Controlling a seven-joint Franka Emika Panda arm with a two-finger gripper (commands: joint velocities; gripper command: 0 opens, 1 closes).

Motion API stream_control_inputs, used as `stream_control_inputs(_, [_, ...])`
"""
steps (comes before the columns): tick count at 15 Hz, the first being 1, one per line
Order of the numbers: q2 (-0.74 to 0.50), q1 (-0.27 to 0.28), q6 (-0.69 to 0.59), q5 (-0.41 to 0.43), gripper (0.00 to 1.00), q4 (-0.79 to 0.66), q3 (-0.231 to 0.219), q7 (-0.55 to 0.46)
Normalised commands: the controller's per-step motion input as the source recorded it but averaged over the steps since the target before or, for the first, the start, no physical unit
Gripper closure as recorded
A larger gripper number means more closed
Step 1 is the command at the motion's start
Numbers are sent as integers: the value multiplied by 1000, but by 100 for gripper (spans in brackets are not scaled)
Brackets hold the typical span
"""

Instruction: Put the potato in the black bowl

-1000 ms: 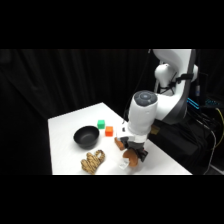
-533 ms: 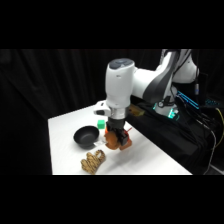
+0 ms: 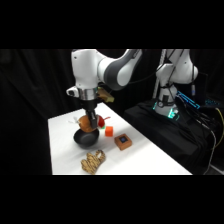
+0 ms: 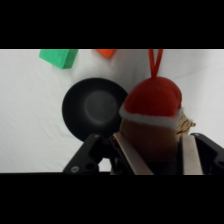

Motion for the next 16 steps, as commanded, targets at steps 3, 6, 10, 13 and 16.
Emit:
stream_control_inputs(3, [407, -155, -141, 204, 98, 533, -18, -198])
stream_control_inputs(6, [431, -99, -137, 158, 98, 495, -19, -138])
stream_control_inputs(10, [352, -49, -129, 113, 98, 398, -24, -107])
stream_control_inputs(13, [259, -17, -118, 95, 72, 309, -29, -82])
stream_control_inputs(16, [69, 0, -168, 91, 62, 193, -21, -90])
